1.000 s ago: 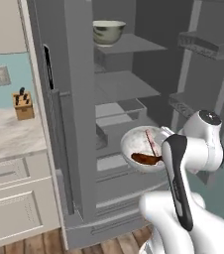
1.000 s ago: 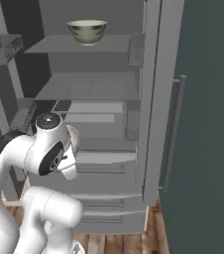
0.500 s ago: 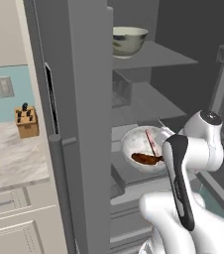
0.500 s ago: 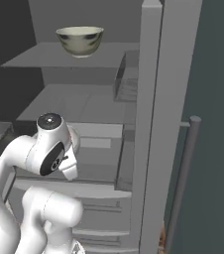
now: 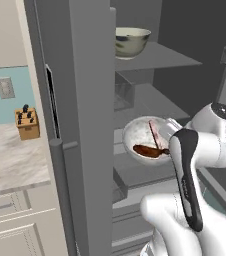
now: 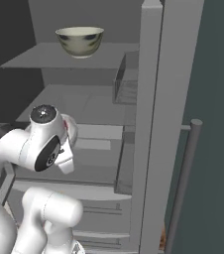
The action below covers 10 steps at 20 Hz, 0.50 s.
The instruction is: Place the bowl with the sweet potato and broccoli on the top shelf of the fridge. Place the bowl with the chicken drumstick and steak on the second highest shelf of the fridge.
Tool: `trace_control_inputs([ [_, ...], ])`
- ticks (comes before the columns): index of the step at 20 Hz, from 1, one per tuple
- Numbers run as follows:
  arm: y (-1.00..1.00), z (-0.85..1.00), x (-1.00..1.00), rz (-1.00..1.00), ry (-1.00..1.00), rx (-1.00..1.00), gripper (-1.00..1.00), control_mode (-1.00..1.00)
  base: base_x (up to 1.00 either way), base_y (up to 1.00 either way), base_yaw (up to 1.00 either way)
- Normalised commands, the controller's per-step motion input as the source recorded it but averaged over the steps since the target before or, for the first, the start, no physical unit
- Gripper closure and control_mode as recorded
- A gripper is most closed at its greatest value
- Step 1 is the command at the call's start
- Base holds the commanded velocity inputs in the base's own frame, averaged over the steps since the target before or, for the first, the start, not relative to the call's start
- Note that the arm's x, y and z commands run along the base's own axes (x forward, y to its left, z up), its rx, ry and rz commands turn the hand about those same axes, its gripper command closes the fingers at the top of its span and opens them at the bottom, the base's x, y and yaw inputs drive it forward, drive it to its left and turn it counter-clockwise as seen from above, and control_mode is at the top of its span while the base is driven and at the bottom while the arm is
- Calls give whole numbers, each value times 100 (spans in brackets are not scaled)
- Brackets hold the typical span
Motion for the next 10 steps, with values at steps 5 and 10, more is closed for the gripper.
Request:
trace_control_inputs([
  [5, 0, 73, 35, -5, -4, 18, 100, -100, 0, 0, 0],
  [10, 0, 23, 75, -13, 0, 28, 100, -100, 0, 0, 0],
])
